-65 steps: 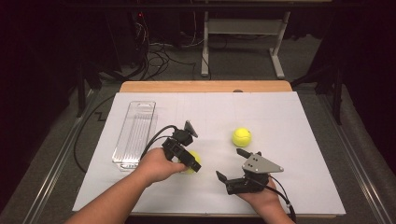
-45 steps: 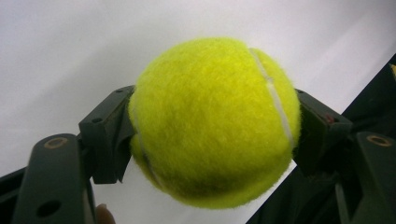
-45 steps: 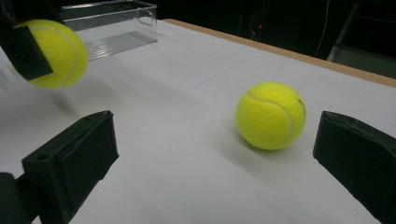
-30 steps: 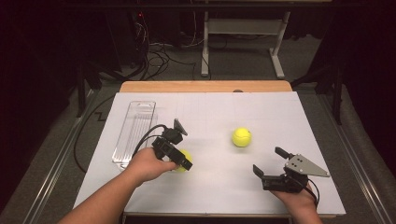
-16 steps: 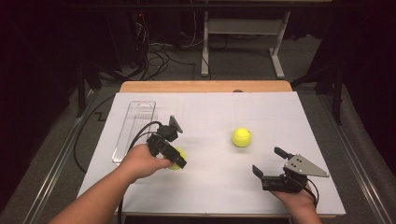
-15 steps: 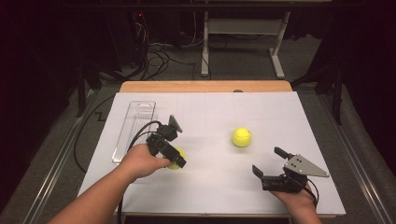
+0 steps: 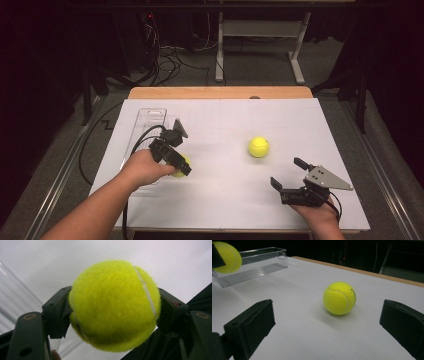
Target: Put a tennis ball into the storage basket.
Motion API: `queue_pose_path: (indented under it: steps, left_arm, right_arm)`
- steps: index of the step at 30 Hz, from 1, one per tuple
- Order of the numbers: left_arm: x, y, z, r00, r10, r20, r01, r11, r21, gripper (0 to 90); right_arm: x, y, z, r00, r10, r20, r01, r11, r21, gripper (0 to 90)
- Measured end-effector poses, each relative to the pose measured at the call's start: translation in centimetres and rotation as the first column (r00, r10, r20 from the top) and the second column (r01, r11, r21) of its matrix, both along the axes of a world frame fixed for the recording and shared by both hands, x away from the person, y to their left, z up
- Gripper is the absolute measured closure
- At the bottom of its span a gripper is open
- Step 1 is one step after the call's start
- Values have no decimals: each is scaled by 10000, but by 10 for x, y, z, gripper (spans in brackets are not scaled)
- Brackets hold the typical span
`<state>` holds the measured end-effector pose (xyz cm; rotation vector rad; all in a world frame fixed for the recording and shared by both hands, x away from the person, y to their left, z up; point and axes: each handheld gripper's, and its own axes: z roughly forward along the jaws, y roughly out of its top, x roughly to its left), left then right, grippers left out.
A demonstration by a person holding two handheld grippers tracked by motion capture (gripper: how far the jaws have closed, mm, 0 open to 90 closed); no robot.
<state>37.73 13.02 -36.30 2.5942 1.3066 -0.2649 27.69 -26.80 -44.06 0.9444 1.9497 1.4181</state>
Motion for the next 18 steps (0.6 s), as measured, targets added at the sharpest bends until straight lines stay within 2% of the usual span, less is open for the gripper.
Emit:
queue_pose_path:
  steps: [18]
  left_arm:
    - [5, 30, 14, 9984, 549, 93, -552, 9977, 392, 262]
  right_arm:
    - [0, 1, 1, 10000, 17, 32, -17, 10000, 19, 2]
